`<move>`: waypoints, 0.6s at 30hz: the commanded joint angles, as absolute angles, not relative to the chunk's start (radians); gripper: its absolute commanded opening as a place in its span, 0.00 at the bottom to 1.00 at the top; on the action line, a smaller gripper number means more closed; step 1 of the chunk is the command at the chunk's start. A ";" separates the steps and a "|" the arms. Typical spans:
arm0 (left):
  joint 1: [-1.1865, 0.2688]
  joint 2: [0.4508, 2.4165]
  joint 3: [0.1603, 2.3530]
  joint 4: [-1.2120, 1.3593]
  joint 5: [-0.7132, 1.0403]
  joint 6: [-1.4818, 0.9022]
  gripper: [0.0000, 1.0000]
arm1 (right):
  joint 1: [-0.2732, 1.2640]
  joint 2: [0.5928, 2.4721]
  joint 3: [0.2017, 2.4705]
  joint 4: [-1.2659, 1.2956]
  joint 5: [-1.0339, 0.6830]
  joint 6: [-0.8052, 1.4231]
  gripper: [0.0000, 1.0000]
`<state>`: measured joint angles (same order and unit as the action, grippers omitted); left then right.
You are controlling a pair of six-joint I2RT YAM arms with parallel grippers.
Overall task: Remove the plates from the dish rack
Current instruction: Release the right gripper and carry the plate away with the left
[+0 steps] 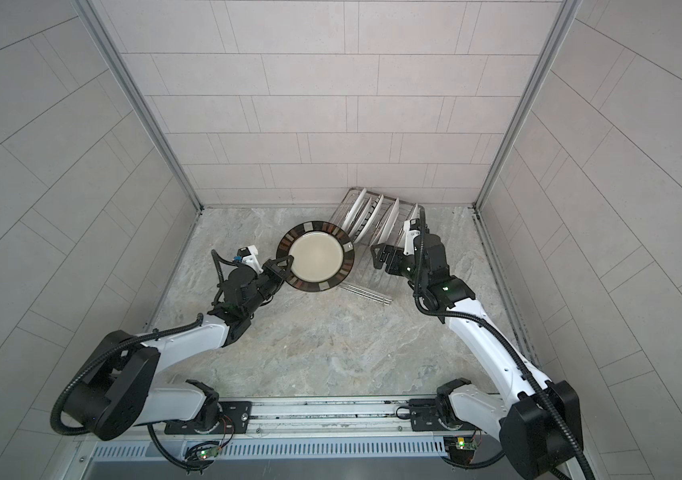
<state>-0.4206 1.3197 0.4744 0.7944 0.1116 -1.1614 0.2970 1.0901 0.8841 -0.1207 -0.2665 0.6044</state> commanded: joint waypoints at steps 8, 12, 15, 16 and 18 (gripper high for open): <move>-0.271 1.148 0.441 0.826 0.016 -1.173 0.00 | 0.461 1.075 0.887 -0.052 -0.178 0.447 0.99; -0.208 1.144 0.401 0.842 0.002 -1.208 0.00 | 0.596 1.141 0.964 -0.128 0.098 0.392 1.00; -0.163 1.146 0.388 0.846 0.009 -1.219 0.00 | 0.628 1.205 1.019 -0.135 0.031 0.373 1.00; -0.152 1.146 0.387 0.841 0.009 -1.220 0.00 | 0.635 1.223 1.027 -0.118 -0.005 0.374 1.00; -0.134 1.145 0.385 0.833 -0.010 -1.206 0.00 | 0.652 1.257 1.046 -0.098 -0.033 0.379 1.00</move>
